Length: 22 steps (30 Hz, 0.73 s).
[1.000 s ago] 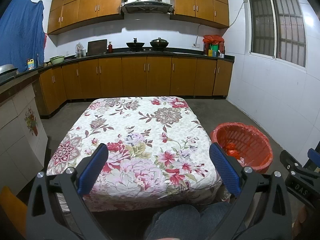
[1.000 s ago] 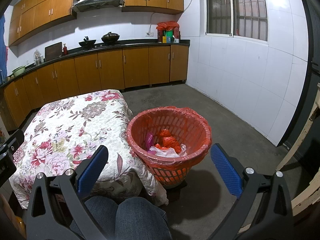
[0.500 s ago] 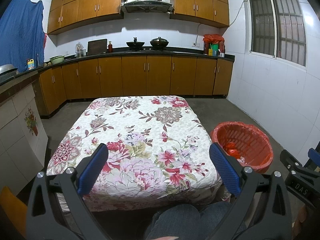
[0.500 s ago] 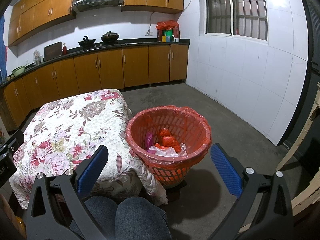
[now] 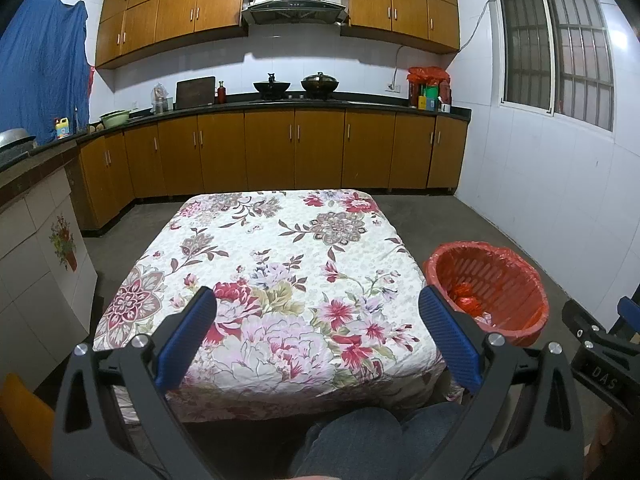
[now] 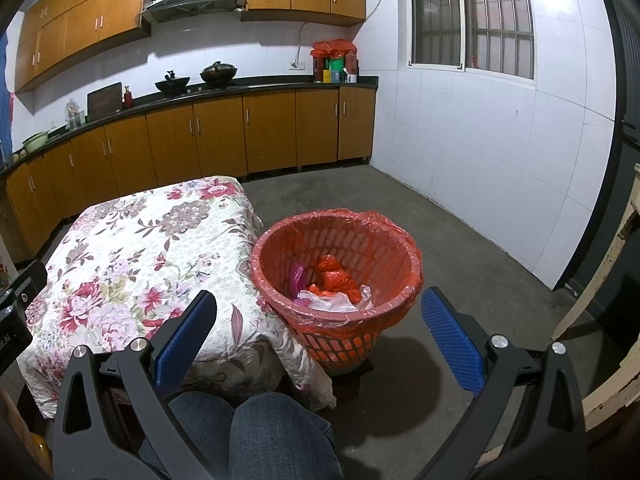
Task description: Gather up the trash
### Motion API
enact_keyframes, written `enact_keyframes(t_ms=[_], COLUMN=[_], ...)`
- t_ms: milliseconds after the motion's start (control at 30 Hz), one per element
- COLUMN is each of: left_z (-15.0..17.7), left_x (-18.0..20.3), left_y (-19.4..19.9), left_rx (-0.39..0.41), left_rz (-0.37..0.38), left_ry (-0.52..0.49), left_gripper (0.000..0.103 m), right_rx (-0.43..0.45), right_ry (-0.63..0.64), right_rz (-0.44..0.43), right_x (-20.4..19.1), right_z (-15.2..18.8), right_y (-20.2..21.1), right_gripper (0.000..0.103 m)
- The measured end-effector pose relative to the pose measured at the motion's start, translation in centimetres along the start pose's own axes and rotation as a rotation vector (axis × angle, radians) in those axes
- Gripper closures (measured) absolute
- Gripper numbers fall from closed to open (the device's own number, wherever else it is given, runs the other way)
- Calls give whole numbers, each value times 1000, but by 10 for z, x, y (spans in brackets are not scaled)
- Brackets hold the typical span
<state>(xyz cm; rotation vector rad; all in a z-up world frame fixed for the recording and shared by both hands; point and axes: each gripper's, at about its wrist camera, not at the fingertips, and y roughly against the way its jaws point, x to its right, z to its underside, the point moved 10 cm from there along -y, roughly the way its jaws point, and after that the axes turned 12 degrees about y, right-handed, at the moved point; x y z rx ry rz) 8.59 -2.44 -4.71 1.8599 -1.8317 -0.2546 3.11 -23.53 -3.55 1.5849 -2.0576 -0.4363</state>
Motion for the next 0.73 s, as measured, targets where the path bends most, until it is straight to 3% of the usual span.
enact_keyframes(t_ms=[733], left_z=[6], left_x=[-4], left_y=[-5], left_rx=[-11], left_rz=[-4], left_ry=[-2], left_gripper=[4], right_rx=[-2], right_ry=[-1], right_rz=[0], right_x=[1], right_z=[0], right_y=[-1], right_gripper=[2])
